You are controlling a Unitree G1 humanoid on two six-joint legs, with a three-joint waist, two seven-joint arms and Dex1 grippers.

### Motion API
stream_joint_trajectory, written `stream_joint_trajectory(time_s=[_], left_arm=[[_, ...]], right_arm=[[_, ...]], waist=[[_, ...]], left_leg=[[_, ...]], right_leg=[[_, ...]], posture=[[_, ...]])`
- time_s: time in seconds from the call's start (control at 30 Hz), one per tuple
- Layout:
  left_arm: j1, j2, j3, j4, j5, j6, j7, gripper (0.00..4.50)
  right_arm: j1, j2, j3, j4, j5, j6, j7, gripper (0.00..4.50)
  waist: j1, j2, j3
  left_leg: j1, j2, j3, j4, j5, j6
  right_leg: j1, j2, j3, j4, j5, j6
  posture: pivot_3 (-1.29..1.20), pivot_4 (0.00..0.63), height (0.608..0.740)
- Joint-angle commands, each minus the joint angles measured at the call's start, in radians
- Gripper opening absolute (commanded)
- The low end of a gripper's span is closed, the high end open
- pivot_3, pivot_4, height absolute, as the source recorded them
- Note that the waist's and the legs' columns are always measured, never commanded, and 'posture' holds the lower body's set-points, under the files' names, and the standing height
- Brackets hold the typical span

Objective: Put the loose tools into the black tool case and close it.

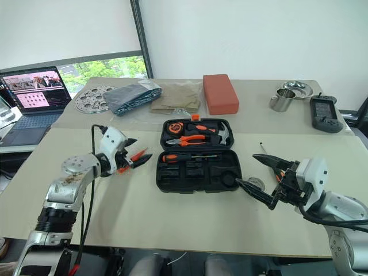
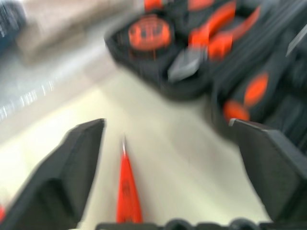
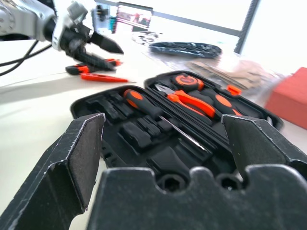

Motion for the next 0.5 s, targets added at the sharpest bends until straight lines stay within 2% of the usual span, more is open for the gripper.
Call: stream_joint_trajectory(time_s=[0.03, 0.23, 0.5], left_arm=[[-0.017, 0.025, -0.026, 0.025, 0.033, -0.016, 0.018, 4.47], [-0.034, 0.026, -0.023, 0.089, 0.031, -0.026, 0.035, 4.47], [-0.047, 0.004, -0.012, 0.072, -0.012, -0.009, 0.034, 4.47]], right_arm=[[-0.023, -0.018, -0.006, -0.010, 0.021, 0.007, 0.010, 4.50], [-0.009, -0.016, -0.015, -0.047, 0.032, 0.020, -0.002, 4.50], [0.017, -0.007, -0.024, -0.052, 0.020, 0.013, -0.025, 4.50]], waist=[[0.001, 0.000, 0.000], [-0.001, 0.000, 0.000], [-0.003, 0.000, 0.000]], left_leg=[[0.000, 0.000, 0.000, 0.000, 0.000, 0.000], [-0.001, 0.000, 0.000, -0.002, 0.000, 0.000], [-0.001, 0.000, 0.000, -0.001, 0.000, 0.000]], right_leg=[[0.000, 0.000, 0.000, 0.000, 0.000, 0.000], [-0.001, 0.000, 0.000, -0.001, 0.000, 0.000], [-0.001, -0.001, 0.000, -0.001, 0.000, 0.000]], posture=[[0.00, 0.150, 0.740], [0.00, 0.150, 0.740], [0.00, 0.150, 0.740]])
